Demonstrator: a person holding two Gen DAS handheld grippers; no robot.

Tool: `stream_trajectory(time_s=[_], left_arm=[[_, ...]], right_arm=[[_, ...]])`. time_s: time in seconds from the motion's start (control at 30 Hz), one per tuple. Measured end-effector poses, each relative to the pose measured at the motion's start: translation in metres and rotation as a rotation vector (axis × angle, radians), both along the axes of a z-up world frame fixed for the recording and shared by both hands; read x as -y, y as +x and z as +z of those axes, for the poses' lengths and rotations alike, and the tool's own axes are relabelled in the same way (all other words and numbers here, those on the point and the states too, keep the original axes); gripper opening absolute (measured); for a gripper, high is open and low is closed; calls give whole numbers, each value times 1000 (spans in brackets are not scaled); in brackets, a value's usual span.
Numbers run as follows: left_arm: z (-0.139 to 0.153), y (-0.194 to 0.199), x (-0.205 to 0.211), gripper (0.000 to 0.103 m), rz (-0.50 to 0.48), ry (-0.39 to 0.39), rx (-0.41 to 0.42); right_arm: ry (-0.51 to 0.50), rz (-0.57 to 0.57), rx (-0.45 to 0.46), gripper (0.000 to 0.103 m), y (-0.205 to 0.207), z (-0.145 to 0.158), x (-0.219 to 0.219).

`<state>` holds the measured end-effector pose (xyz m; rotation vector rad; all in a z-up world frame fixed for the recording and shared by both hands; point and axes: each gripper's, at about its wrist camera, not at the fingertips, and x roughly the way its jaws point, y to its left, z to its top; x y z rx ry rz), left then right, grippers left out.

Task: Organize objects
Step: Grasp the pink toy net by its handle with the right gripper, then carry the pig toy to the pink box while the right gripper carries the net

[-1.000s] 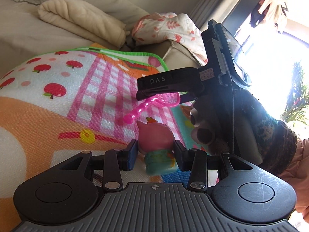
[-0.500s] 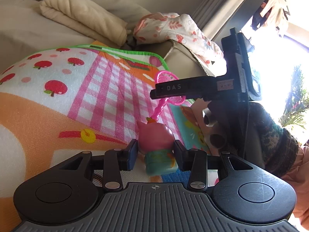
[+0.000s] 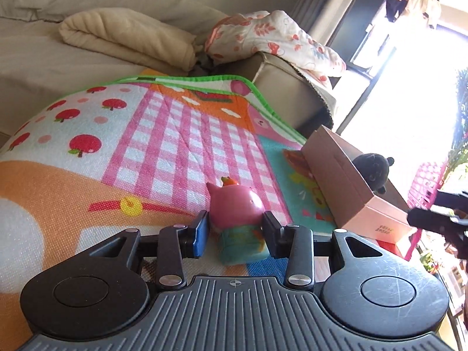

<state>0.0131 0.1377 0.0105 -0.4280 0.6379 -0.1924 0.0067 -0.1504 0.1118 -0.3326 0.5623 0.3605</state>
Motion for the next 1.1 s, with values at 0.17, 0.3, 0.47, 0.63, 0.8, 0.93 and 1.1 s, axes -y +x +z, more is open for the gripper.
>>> stream_trajectory(time_s=[0.17,0.3,0.47,0.63,0.8,0.93,1.1], left_arm=[[26,3,31,42,-59,21,-4],[69,19,79,42,-159,43,87],[96,67,145,43,-249,-23,134],[72,119,191,45,-289,-73,92],[53,120,196,46,-252,24,94],[54,110,185,47,-284,24,110],[47,117,208,49,-377,265,64]], right_arm=[[20,-96,45,81,-46,-22,59],[134,-179,48,81,-56,-31,98],[208,-213,47,81,-58,-38,121],[229,-237,45,81,-59,-42,133],[248,-254,46,81,-45,-39,143],[278,-273,56,81,-16,-21,147],[336,-356,71,81,17,7,157]])
